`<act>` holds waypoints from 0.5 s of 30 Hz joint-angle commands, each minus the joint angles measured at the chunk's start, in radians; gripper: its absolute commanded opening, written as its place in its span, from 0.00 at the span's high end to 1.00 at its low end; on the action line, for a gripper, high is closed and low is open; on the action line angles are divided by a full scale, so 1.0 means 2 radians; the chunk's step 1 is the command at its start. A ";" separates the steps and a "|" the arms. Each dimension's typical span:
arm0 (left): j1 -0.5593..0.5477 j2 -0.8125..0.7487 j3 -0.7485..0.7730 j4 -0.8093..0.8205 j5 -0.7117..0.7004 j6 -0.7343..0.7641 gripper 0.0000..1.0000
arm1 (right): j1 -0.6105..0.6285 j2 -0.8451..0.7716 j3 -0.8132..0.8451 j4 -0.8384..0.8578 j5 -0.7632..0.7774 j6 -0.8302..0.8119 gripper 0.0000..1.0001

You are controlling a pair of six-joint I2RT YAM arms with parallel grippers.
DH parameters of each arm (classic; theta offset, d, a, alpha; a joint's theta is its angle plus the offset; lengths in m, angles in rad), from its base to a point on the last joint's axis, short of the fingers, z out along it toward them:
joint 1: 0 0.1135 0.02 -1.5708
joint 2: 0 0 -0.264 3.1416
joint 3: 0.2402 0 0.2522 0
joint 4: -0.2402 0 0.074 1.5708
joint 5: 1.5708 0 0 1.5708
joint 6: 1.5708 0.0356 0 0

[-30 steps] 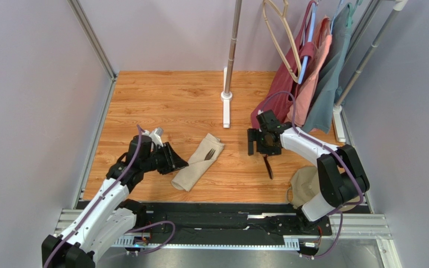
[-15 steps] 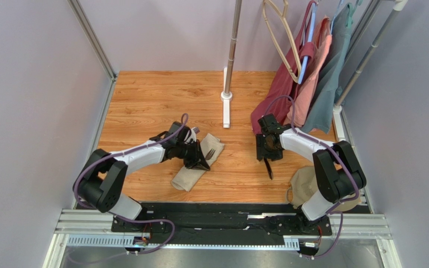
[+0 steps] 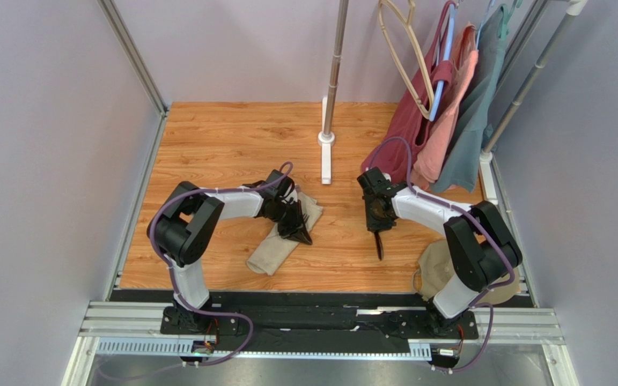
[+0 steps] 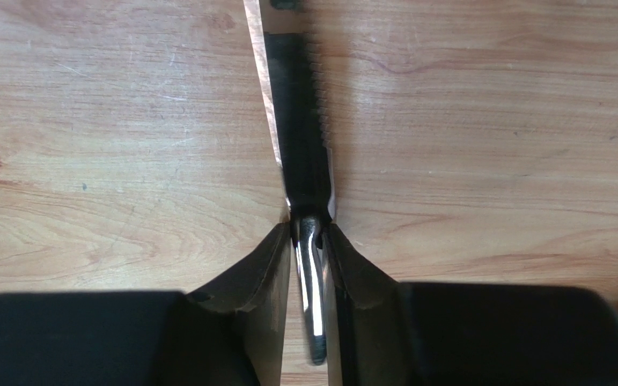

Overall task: Fold the napkin into a case and place the utensils inside
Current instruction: Pick up the knife from the corner of the board.

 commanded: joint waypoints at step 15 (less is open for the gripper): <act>-0.006 -0.062 0.013 0.076 0.040 0.031 0.69 | 0.016 0.016 -0.014 0.131 -0.188 0.075 1.00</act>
